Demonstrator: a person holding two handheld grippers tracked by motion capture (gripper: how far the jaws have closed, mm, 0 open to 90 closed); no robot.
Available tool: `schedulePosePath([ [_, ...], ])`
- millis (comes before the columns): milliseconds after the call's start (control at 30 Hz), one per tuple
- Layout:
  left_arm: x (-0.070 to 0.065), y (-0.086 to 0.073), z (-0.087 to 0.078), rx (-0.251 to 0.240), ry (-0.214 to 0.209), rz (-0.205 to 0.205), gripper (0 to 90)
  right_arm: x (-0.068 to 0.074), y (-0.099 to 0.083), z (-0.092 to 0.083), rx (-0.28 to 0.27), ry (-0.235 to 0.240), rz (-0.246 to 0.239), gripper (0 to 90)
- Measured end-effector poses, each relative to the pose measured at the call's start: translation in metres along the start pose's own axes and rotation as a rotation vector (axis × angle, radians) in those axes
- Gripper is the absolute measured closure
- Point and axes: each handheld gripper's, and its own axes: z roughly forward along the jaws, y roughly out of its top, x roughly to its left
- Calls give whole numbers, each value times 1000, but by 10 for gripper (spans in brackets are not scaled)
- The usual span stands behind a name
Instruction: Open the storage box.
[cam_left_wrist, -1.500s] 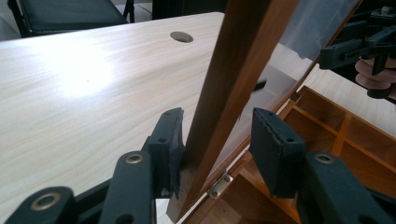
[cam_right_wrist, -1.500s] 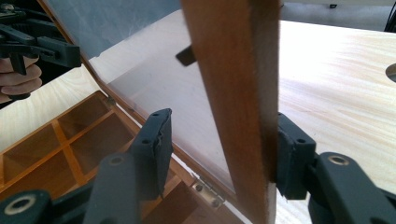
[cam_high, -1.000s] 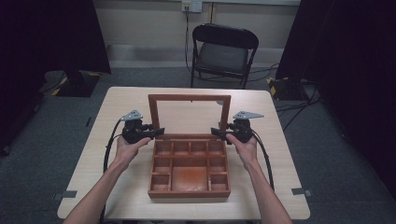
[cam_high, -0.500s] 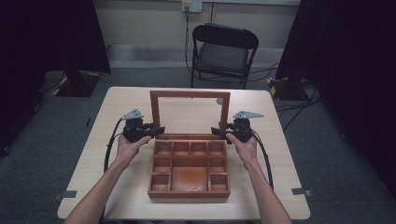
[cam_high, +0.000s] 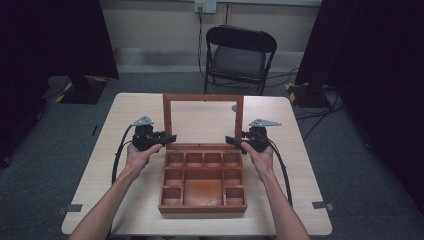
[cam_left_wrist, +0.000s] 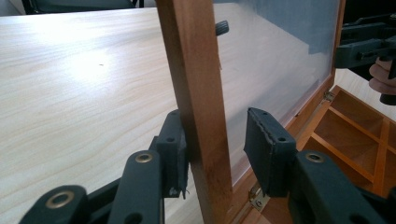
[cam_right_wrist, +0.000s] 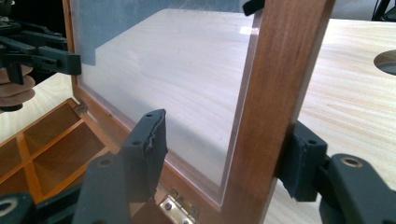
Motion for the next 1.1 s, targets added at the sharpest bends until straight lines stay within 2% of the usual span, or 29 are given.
schedulePosePath([
  [67, 0, -1, -1, 6, 2, 5, 587, 0, 0, 1, 3, 2, 0, 408],
  [167, 1, -2, 0, 5, -14, -9, 547, -1, -1, 1, 13, 0, 1, 407],
  [267, 0, -3, 2, 16, -11, -15, 501, -1, -2, 1, 17, 1, 6, 396],
  [367, 1, -4, 3, 11, -13, -29, 500, -2, -3, 2, 21, -3, 8, 393],
  [467, 3, -5, 3, 19, -7, -24, 501, -2, -3, 3, 25, -1, 14, 384],
  [533, 4, -5, 3, 12, -8, -40, 477, -3, -4, 5, 23, -2, 22, 359],
  [733, 8, -11, 5, 34, 4, -54, 466, -5, -9, 11, 52, -7, 42, 325],
  [833, 8, -12, 5, 54, 9, -39, 461, -6, -11, 12, 64, -10, 44, 314],
  [1033, 10, -17, 5, 84, 33, -42, 462, -10, -12, 13, 67, -29, 66, 291],
  [1100, 13, -19, 6, 85, 14, -64, 454, -11, -13, 14, 76, -33, 63, 286],
])
